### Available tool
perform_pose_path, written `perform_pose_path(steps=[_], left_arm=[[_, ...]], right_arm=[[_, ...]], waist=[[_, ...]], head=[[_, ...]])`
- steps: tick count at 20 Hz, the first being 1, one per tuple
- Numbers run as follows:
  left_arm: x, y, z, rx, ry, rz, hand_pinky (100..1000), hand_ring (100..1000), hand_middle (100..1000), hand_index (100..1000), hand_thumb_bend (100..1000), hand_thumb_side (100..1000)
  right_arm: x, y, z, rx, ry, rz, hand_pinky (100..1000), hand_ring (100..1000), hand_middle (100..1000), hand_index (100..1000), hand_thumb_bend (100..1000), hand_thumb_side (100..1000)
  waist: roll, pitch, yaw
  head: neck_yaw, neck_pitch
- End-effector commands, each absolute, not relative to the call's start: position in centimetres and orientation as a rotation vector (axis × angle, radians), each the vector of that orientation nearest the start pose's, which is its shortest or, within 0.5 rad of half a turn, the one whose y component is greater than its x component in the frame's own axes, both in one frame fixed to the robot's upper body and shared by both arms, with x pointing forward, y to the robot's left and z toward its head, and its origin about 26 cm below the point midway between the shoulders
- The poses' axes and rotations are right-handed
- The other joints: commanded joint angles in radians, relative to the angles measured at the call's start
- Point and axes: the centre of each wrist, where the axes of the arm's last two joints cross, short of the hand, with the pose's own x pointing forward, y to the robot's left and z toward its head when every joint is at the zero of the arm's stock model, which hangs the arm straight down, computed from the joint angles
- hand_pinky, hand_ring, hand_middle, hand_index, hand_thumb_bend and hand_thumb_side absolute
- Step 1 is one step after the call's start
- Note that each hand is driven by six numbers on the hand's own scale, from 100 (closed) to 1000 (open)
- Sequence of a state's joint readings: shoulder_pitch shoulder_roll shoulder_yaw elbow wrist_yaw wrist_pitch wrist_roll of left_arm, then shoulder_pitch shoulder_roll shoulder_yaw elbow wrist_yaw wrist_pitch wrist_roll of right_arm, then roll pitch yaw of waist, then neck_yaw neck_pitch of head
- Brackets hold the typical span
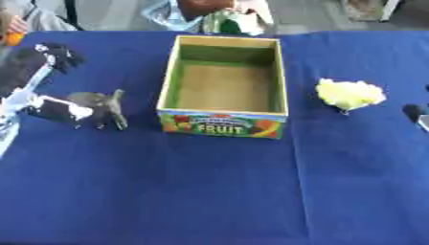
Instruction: Pick up objects on the table and place them in the box.
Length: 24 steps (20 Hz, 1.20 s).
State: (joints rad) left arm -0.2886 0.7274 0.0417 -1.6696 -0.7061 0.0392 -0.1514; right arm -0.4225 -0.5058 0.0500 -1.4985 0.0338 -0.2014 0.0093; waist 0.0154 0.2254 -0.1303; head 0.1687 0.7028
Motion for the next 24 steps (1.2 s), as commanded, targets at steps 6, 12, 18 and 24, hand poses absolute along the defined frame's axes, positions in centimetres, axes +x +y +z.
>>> perform_pose_path(steps=[6,12,18,24], left_arm=[[34.1,39.0,20.2,1.221,-1.438,-1.193,679,605,609,757,719,201],[35.4,39.3,20.0,1.202,-1.393,-1.233,680,606,610,756,717,196],[36.3,39.6,19.5,1.177,-1.341,-1.272,680,594,608,754,717,191],[37.0,40.1,18.9,1.130,-1.282,-1.312,673,588,591,740,680,190]], right_arm=[[37.2,-32.6,15.2,-0.370,-2.070,0.589,563,712,709,841,464,128],[37.2,-32.5,15.1,-0.365,-2.068,0.592,563,712,709,841,464,128],[37.2,-32.5,15.1,-0.362,-2.066,0.594,563,712,709,841,463,128],[37.2,-32.4,15.0,-0.359,-2.065,0.597,562,712,709,841,463,129]], waist=[[-0.003,-0.019,-0.005],[-0.004,-0.019,-0.009],[-0.004,-0.017,-0.012],[-0.004,-0.016,-0.015]], head=[[0.003,0.001],[0.007,0.003],[0.009,0.005],[0.010,0.007]])
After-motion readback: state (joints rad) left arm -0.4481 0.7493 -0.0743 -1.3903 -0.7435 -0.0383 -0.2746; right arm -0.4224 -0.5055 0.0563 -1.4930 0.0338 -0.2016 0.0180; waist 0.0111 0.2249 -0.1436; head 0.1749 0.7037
